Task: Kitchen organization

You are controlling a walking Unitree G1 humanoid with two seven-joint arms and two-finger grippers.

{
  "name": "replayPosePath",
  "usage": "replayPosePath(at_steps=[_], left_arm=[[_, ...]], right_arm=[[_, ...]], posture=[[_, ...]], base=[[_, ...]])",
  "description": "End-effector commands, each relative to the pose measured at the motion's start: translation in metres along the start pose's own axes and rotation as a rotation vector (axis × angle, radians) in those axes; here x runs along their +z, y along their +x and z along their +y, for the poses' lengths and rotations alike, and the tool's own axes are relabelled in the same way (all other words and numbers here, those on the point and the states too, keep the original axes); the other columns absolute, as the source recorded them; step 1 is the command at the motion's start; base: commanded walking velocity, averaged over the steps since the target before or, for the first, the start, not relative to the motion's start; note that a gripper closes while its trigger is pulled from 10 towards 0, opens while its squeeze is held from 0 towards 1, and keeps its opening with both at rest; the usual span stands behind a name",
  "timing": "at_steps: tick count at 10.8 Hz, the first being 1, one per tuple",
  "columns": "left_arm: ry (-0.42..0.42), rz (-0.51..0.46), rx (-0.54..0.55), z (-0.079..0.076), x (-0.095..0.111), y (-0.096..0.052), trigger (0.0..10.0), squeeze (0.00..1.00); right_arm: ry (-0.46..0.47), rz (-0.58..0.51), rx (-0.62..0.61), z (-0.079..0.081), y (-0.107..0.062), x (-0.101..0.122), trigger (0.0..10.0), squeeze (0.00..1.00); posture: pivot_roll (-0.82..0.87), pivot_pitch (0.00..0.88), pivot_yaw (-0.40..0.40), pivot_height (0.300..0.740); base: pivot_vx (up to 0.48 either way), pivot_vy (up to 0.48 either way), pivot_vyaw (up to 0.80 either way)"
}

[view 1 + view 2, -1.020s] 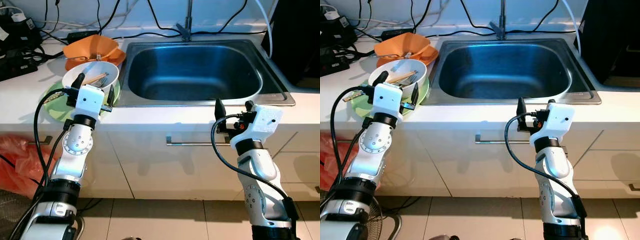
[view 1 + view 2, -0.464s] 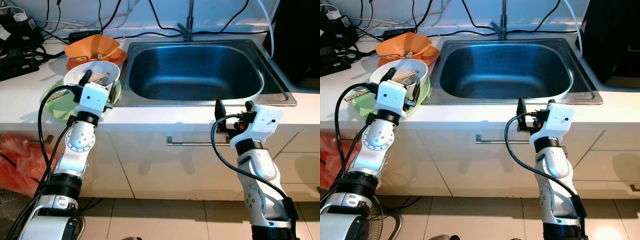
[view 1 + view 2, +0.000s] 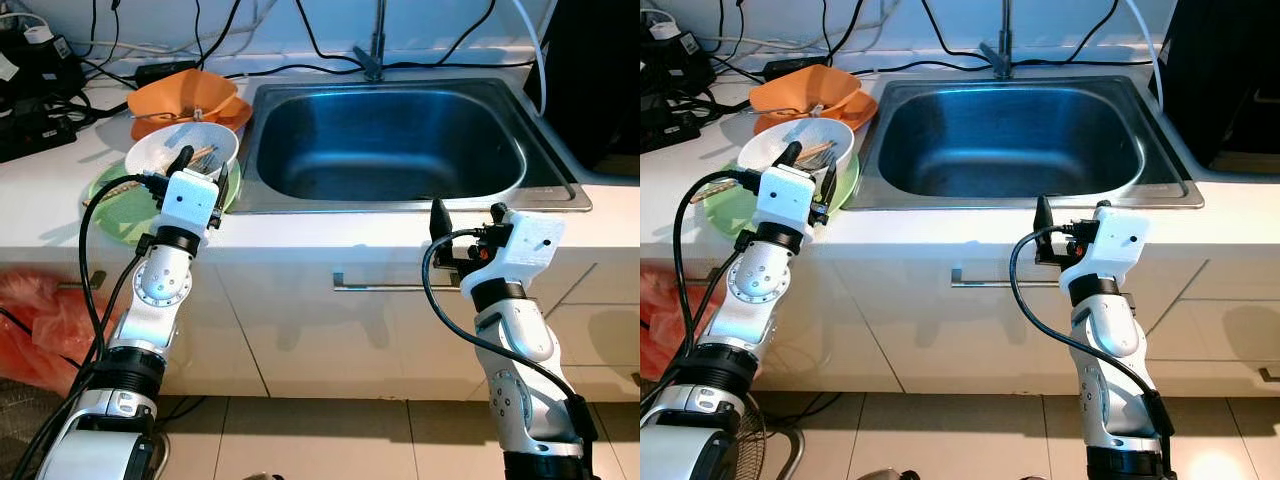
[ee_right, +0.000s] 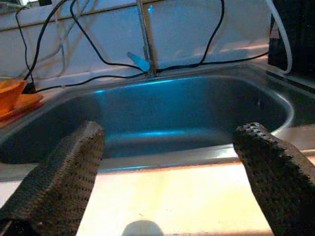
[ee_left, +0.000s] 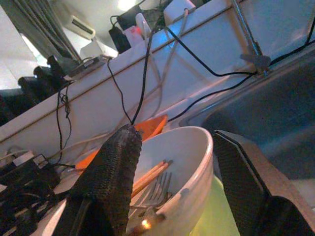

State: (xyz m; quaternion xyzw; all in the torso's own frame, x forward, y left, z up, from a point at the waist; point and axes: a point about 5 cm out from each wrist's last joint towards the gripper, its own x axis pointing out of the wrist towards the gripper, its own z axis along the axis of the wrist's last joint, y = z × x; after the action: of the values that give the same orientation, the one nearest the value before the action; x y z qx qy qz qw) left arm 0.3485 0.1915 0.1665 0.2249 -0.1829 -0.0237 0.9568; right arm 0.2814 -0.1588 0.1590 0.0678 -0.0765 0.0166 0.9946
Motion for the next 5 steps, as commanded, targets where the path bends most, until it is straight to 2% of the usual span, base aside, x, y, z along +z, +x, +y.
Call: replayPosePath(at_steps=[1,4,5], left_arm=[[0.028,0.000,0.011,0.0035,0.0000,0.0026,10.0,0.00],[0.049,0.012,0.016,0.0064,-0.0028,0.0020,10.0,0.00],[0.050,0.021,0.009,0.0069,-0.0043,0.0018,4.3,0.00]], right_arm=[[0.004,-0.008,0.005,0.0007,-0.0014,0.0035,10.0,0.27],[0.002,-0.003,0.008,0.0001,-0.0013,0.0033,10.0,0.27],[0.004,-0.003,0.008,0.0002,-0.0012,0.0035,10.0,0.27]], posture=[[0.00,0.060,0.085,0.740],[0.00,0.061,0.081,0.740],[0.00,0.062,0.080,0.740]], base=[[0.000,0.000,0.00],[0.000,0.000,0.00],[0.000,0.000,0.00]])
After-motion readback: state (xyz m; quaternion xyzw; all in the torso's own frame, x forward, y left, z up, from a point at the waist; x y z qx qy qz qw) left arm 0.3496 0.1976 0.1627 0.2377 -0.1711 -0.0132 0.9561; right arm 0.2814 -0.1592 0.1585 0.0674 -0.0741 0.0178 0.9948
